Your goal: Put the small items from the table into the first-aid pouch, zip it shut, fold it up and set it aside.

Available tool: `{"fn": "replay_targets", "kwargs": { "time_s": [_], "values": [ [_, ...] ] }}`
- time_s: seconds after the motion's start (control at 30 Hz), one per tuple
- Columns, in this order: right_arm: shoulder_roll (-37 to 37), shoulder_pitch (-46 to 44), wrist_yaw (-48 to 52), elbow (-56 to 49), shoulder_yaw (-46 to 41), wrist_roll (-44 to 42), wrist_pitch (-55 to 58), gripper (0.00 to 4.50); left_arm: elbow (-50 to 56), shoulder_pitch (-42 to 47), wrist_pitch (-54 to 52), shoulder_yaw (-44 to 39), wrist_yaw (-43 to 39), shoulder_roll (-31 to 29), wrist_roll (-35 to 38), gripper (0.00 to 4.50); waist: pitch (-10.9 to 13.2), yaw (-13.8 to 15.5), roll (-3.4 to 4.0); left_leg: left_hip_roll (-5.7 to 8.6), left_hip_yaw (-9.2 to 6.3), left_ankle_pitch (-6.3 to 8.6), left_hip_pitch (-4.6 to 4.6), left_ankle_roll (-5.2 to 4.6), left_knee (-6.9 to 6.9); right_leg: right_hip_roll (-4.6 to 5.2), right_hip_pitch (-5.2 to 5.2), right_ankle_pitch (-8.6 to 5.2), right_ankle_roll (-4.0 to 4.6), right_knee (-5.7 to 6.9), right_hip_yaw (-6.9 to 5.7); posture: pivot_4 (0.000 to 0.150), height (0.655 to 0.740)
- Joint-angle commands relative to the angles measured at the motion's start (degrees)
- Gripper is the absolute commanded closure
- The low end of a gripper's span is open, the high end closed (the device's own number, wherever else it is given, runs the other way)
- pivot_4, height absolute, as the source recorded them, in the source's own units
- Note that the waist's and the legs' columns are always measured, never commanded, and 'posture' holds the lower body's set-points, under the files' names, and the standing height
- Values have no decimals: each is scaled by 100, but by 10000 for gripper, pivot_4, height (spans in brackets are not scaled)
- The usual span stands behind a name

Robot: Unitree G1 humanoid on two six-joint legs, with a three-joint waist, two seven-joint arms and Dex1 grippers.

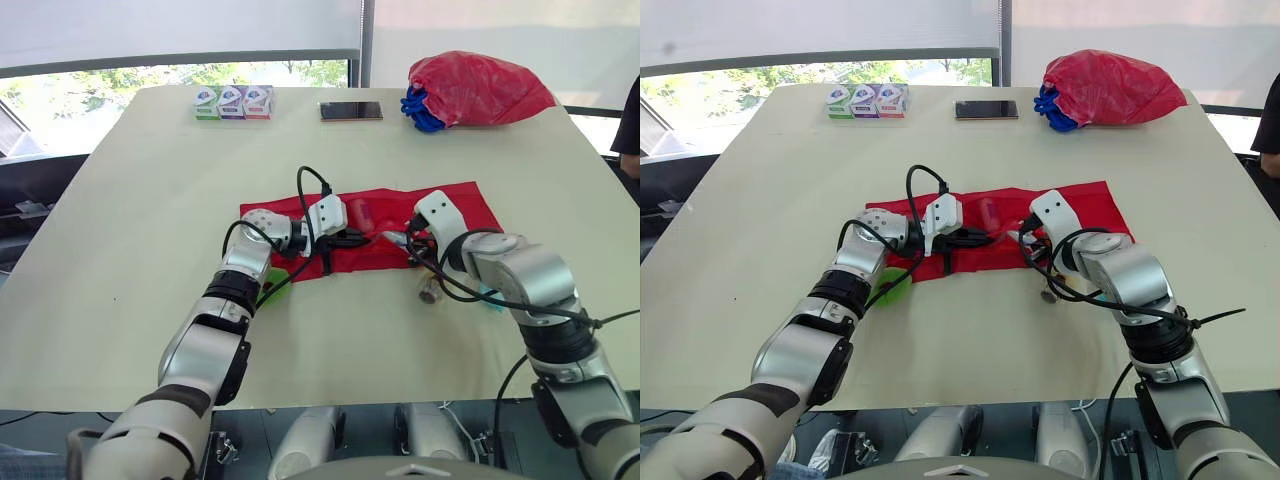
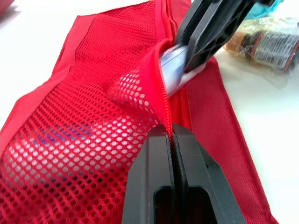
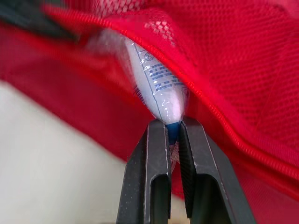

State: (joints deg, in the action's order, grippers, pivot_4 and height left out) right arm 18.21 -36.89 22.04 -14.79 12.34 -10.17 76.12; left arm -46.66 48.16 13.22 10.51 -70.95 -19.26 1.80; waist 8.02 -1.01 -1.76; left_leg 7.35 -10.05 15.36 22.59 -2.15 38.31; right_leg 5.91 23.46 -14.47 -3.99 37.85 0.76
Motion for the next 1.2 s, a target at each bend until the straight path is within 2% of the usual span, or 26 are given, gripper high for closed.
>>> {"fn": "replay_targets", "kwargs": {
  "time_s": [0.03, 0.23, 0.43, 0.53, 0.57, 0.6, 0.7, 0.97, 1.0, 1.03, 1.1, 1.13, 1.2],
  "values": [
    [-313, -244, -234, -68, -85, 12, -66, 44830, 183, 6, 21, 8, -51, 71, 65, 45000, 0, -1, 0, 0, 0, 0, 0, 0, 0, 0, 1, 0, 0, 0, 0, 1500, 7400],
    [-879, -401, -587, 328, 6, 145, -360, 44830, 136, 45, 56, 17, -48, 113, 61, 45000, -2, -10, 3, 0, 1, 0, 0, 0, 0, -6, 3, 0, 0, 3, -2, 1500, 7400],
    [-1667, -271, -1073, 475, -736, 74, -715, 44830, 105, 42, 86, 27, -64, 107, 38, 45000, -4, -42, 5, 0, 4, 0, 0, 0, -2, -6, 9, 0, 1, 9, -1, 1500, 7400],
    [-1661, -149, -1051, 349, -807, 38, -692, 32862, 87, 43, 94, 10, -72, 93, 29, 45000, -4, -57, 6, 1, 4, 0, 0, 0, -1, -12, 9, 1, 1, 9, -1, 1500, 7400],
    [-1636, -88, -1006, 259, -836, -11, -645, 27066, 78, 44, 97, 3, -75, 87, 25, 45000, -5, -62, 6, 1, 4, 0, 0, 0, -1, -13, 9, 1, 1, 9, -2, 1500, 7400],
    [-1592, -31, -942, 165, -857, -68, -590, 23140, 60, 51, 102, -4, -74, 81, 21, 45000, -4, -72, 6, 1, 4, 0, 0, 0, -1, -13, 9, 1, 1, 9, -2, 1500, 7400],
    [-1401, 141, -747, -92, -887, -214, -473, 23140, -6, 79, 123, -21, -71, 64, 10, 45000, -5, -118, 7, 1, 4, 0, 0, 0, -3, -11, 10, 0, 1, 9, -1, 1500, 7400],
    [-172, 656, 160, -824, -483, -575, -853, 23140, -241, 239, 188, -65, -74, 29, -2, 45000, -6, -129, 8, 1, 5, 0, 0, 0, -4, -11, 9, 0, 1, 6, -3, 1500, 7400],
    [58, 719, 302, -887, -340, -546, -1037, 28436, -253, 250, 191, -70, -81, 27, 4, 45000, -6, -129, 8, 1, 5, 0, 0, 0, -4, -10, 9, 0, 1, 5, -3, 1500, 7400],
    [220, 782, 373, -906, -243, -509, -1180, 31213, -266, 262, 195, -73, -88, 28, 8, 45000, -6, -129, 8, 1, 7, 0, 0, 0, -4, -10, 9, 0, 0, 5, -2, 1500, 7400],
    [436, 884, 406, -842, -50, -381, -1474, 41273, -266, 264, 206, -86, -111, 30, 32, 45000, -7, -129, 7, 1, 8, 0, 0, 0, -4, -10, 9, 0, 0, 4, -2, 1500, 7400],
    [520, 922, 389, -768, 73, -270, -1647, 44318, -258, 263, 203, -93, -121, 37, 47, 45000, -7, -128, 7, 1, 8, 0, 0, 0, -4, -10, 9, 0, 0, 4, -2, 1500, 7400],
    [541, 979, 276, -568, 290, -31, -2013, 44318, -209, 236, 175, -99, -170, 42, 80, 45000, -7, -128, 6, 1, 8, 0, 0, 0, -4, -8, 9, 0, 0, 4, -3, 1500, 7400]
  ]
}}
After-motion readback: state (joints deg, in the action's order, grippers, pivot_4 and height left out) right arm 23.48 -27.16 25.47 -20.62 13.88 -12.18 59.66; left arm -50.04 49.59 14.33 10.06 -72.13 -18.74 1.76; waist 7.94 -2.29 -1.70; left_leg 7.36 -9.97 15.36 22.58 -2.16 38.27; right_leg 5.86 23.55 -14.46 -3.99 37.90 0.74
